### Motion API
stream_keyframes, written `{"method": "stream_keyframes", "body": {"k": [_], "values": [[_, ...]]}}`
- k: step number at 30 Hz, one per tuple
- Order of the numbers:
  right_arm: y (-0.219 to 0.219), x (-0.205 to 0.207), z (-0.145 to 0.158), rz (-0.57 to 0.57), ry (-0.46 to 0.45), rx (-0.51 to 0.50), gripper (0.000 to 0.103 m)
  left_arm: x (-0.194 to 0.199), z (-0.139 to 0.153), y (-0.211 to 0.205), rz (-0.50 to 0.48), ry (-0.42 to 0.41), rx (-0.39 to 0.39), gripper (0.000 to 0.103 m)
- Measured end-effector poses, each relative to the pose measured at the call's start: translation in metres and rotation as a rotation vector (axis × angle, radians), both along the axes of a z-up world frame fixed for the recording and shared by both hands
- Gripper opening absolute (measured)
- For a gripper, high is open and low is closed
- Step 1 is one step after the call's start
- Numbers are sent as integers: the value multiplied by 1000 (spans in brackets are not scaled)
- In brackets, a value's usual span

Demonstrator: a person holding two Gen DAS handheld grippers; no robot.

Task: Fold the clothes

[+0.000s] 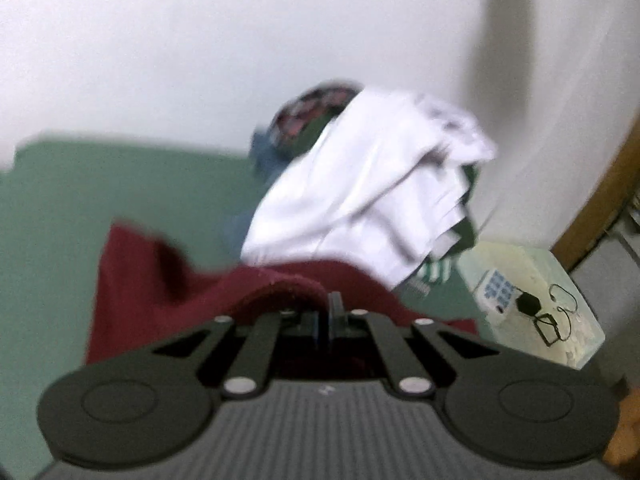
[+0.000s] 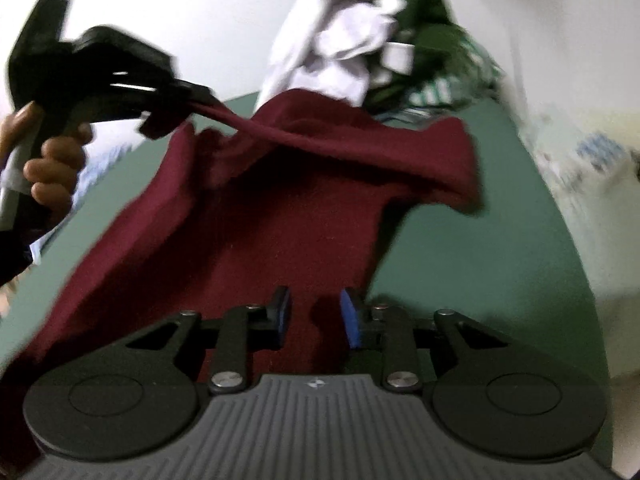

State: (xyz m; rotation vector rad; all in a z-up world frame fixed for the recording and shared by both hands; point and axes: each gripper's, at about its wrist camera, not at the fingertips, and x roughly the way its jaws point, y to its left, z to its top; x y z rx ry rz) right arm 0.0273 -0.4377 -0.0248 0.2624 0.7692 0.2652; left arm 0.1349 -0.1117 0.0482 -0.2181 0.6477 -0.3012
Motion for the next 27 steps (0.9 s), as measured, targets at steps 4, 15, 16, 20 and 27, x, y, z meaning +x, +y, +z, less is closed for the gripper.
{"method": "stream_keyframes", "body": {"k": [4, 15, 16, 20, 27], "values": [[-17, -27, 2, -107, 93, 114, 36, 2, 37, 11, -71, -100, 47, 0], [61, -142, -9, -383, 189, 168, 42, 24, 59, 80, -178, -165, 143, 0], [68, -149, -8, -400, 191, 183, 44, 24, 60, 81, -182, -168, 145, 0], [99, -171, -1, -432, 163, 179, 54, 22, 62, 85, -201, -179, 154, 0], [125, -178, -7, -441, 153, -90, 24, 18, 74, 91, -185, -215, 164, 0]]}}
